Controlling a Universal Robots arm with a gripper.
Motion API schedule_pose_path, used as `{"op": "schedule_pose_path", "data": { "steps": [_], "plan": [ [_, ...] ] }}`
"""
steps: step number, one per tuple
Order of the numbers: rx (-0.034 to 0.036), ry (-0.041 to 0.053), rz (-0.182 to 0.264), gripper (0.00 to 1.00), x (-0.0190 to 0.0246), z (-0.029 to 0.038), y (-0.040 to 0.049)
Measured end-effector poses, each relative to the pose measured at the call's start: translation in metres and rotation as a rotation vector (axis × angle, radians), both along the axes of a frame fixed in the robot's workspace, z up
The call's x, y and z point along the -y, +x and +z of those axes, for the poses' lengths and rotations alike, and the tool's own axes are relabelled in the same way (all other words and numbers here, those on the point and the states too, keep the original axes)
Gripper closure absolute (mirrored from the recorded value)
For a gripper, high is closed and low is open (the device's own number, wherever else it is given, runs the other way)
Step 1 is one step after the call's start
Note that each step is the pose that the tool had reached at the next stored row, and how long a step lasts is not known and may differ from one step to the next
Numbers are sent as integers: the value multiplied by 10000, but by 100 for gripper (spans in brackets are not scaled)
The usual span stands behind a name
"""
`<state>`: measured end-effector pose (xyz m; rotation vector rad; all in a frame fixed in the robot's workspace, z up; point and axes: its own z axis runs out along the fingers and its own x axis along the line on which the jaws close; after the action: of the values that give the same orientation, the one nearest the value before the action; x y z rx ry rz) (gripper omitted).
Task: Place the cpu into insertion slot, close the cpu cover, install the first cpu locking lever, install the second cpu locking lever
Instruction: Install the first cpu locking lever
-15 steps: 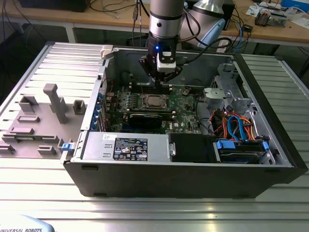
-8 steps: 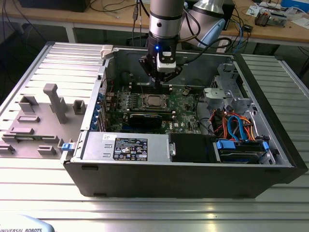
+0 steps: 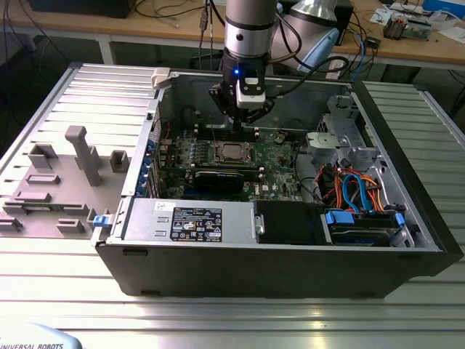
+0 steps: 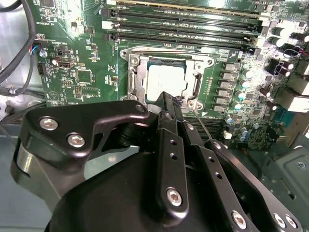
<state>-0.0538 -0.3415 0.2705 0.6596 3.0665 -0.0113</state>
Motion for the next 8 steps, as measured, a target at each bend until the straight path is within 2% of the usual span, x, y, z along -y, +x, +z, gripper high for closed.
{"op": "schedule_pose_path", "data": {
  "steps": [5,8],
  "plan": [
    [0,0,197,89,0,0,0],
    [0,0,645,89,0,0,0]
  ]
}}
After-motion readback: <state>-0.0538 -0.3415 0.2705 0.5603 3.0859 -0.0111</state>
